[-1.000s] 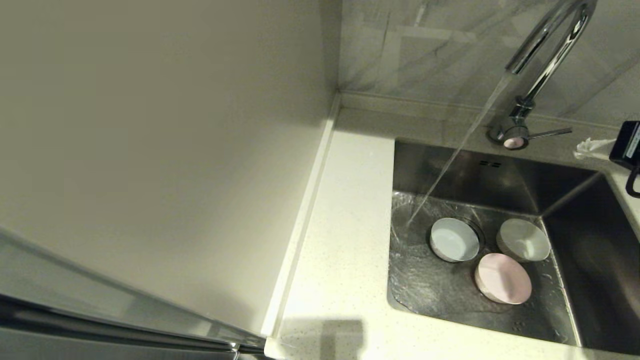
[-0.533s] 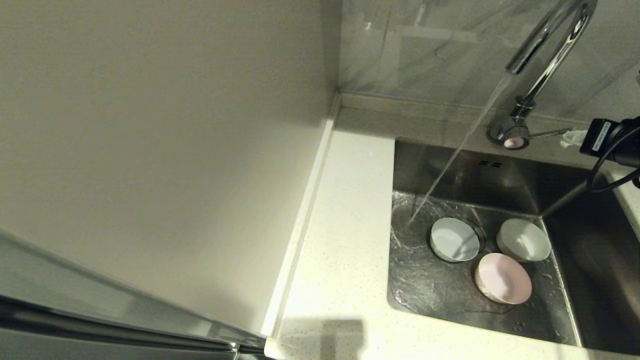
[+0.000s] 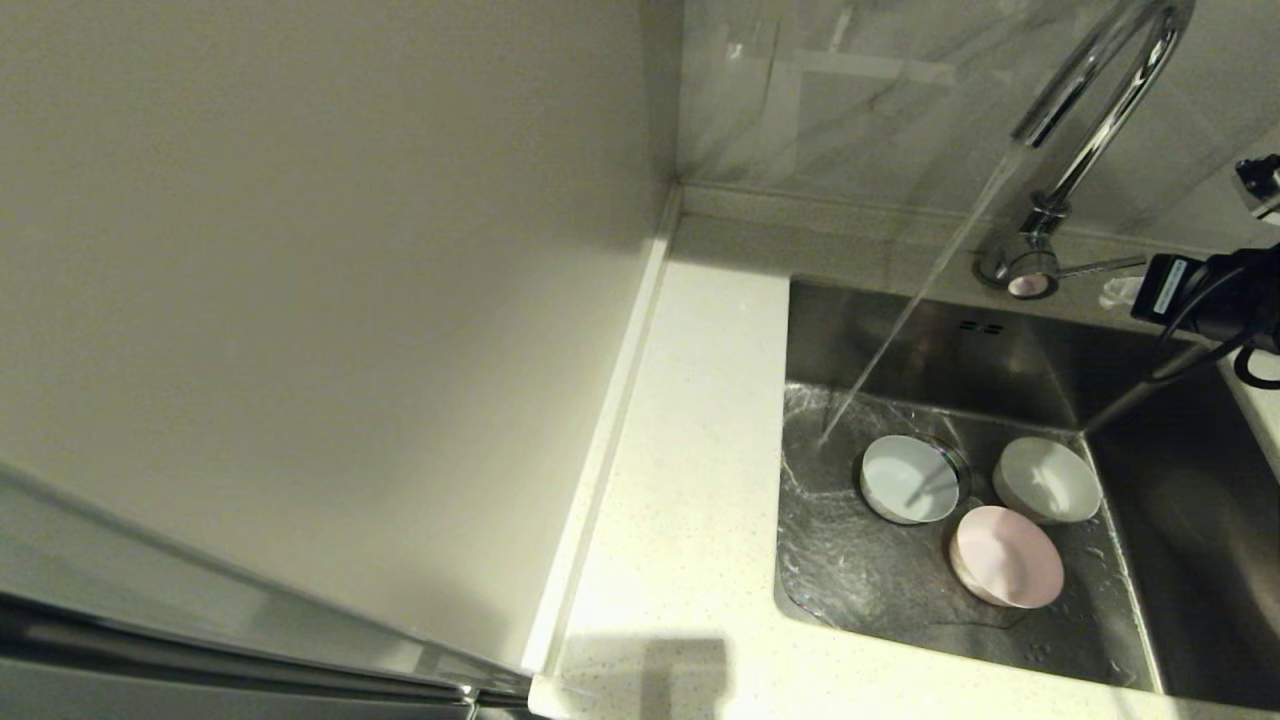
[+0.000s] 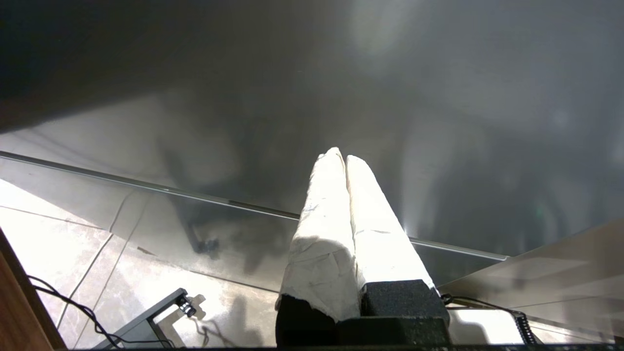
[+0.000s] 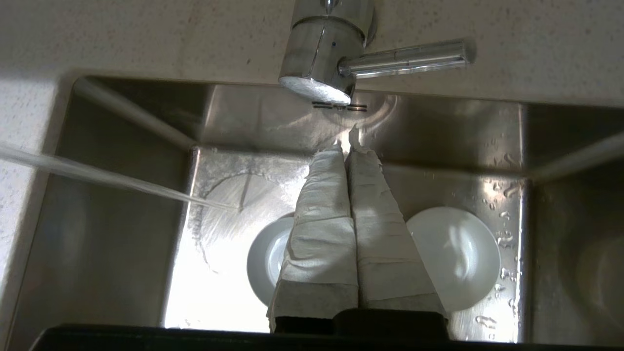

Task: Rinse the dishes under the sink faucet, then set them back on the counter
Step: Turn off the faucet

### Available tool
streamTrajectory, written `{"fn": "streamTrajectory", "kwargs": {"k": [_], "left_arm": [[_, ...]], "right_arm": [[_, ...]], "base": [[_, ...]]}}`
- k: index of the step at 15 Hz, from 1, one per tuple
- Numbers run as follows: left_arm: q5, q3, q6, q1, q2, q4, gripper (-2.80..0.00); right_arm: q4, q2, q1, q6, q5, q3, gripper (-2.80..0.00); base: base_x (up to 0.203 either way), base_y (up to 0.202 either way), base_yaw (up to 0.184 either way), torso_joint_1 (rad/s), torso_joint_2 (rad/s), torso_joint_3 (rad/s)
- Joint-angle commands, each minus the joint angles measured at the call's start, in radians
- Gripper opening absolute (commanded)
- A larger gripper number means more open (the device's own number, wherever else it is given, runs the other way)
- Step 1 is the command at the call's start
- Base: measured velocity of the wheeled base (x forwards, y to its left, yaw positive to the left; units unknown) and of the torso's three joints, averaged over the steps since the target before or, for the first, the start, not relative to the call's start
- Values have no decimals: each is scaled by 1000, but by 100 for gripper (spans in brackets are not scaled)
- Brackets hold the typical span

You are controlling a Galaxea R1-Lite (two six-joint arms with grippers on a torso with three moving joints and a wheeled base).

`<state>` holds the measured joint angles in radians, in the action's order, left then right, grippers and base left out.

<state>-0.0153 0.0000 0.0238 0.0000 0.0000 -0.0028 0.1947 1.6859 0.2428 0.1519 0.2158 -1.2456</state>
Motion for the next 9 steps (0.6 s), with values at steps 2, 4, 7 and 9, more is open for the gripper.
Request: {"fn": "streamTrajectory", "kwargs": {"k": [2, 4, 7, 9], "left_arm": [[0, 0, 1, 0, -3, 0, -280], [0, 0, 1, 0, -4, 0, -280], [0, 0, 1, 0, -3, 0, -280], [0, 0, 1, 0, -3, 0, -280]], "right_arm": [[2, 37, 0, 3, 2, -39, -280], [2, 46, 0, 1, 2, -49, -280], [8, 61, 0, 1, 2, -57, -280], [45, 69, 0, 7, 1, -56, -280]], "base": [[0, 0, 0, 0, 0, 0], [0, 0, 0, 0, 0, 0], [0, 0, 0, 0, 0, 0], [0, 0, 0, 0, 0, 0]]}}
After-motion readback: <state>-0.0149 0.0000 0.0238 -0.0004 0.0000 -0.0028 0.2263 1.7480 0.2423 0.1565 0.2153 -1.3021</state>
